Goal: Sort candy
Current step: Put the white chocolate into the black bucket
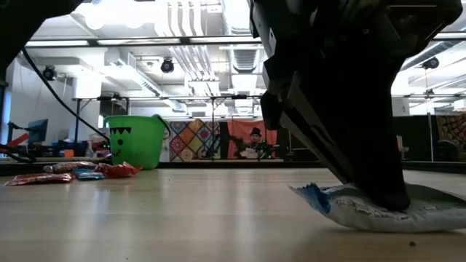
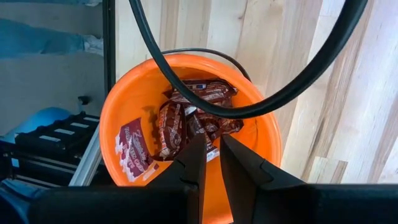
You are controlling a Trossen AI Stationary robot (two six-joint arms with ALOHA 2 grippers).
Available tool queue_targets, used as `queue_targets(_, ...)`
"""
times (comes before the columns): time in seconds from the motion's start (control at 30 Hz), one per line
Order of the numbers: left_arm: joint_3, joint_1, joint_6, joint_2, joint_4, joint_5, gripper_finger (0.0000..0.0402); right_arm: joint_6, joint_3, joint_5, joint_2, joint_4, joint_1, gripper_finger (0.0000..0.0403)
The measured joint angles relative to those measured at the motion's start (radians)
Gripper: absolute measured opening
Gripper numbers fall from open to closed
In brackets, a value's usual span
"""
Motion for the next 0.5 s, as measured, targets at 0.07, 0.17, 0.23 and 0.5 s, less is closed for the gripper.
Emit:
queue_targets(0.07,0.000,0.000,-0.001,0.000,-0.001,0.009,0.0004,0.000,0.000,0.000,0.000,0.000,0.000,0.0038)
queue_targets(0.17,0.007,0.000,-0.001,0.000,-0.008,0.010,0.0002,0.000,0.000,0.000,0.000,0.000,0.000,0.0038)
queue_targets(0.23,0.010,0.000,-0.003,0.000,-0.009,0.009,0.0001,0.000,0.000,0.000,0.000,0.000,0.000,0.0038)
queue_targets(0.5,0.049,0.002,-0.016,0.001,-0.086,0.008,0.0000,0.000,0.000,0.000,0.000,0.001,0.000,0.0038)
